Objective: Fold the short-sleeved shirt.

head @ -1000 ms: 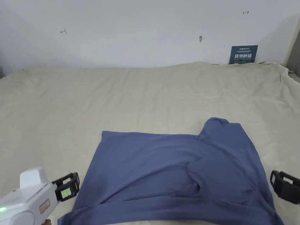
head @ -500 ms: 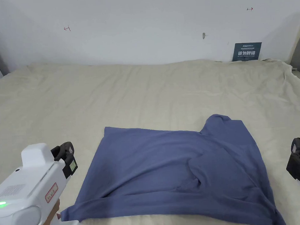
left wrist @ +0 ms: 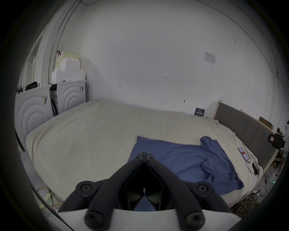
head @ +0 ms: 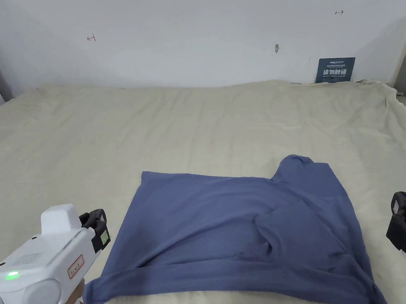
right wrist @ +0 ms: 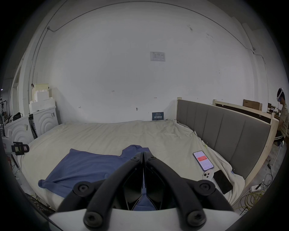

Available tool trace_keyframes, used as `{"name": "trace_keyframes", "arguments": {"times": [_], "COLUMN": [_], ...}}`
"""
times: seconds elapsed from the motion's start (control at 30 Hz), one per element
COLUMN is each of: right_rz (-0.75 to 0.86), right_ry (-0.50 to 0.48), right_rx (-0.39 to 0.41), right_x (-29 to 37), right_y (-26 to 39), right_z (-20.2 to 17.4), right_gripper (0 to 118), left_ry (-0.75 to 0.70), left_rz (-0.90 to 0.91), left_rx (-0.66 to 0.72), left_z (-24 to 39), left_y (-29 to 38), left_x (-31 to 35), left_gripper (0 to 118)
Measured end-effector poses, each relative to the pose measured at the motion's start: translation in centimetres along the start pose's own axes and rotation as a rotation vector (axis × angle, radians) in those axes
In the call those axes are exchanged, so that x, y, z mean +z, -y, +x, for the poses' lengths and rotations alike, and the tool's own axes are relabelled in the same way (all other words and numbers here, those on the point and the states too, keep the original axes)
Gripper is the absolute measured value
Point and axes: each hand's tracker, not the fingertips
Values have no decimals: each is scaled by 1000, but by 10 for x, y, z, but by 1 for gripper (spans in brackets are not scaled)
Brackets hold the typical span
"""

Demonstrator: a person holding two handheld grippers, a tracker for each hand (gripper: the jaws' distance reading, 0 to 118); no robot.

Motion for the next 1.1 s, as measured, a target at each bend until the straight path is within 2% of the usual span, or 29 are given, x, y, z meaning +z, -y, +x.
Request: {"name": "trace_keyframes", "arguments": {"times": [0.17,0.2,0.27,0.3,0.33,0.37,0.43,0.7,0.73,0.77,0.83,1.0,1.1], "right_rz": [-19,-25,-33,-37,-43,-46,-54,-94,-100,-106,-120,-176,-262], "right_ry": [1,1,0,0,1,1,-1,-4,-2,-1,0,16,29], "right_rx": [-2,-3,-9,-9,-8,-9,-9,-16,-14,-14,-22,-49,-75], "right_x": [-2,-4,-6,-5,-5,-6,-6,-10,-10,-10,-10,-15,-24], "right_y": [4,5,7,6,7,7,8,14,16,17,20,31,45], "right_z": [-1,0,1,-3,-4,-4,-6,-10,-11,-11,-10,-1,9], "right_gripper": [0,0,0,0,0,0,0,0,0,0,0,0,0], "left_ry": [-17,-30,-54,-60,-79,-106,-136,-196,-194,-184,-104,-94,-86], "left_rz": [-193,-236,-316,-337,-363,-383,-434,-541,-545,-545,-566,-548,-497], "left_rx": [24,38,64,78,95,110,120,89,85,83,90,56,14], "left_z": [-17,-21,-29,-35,-40,-45,-56,-81,-81,-81,-80,-73,-66], "left_y": [19,24,36,42,49,55,67,103,103,105,106,101,95], "left_x": [-30,-37,-46,-51,-57,-61,-71,-97,-99,-100,-104,-103,-93], "left_gripper": [0,4,23,40,66,78,90,88,83,72,36,4,2]}}
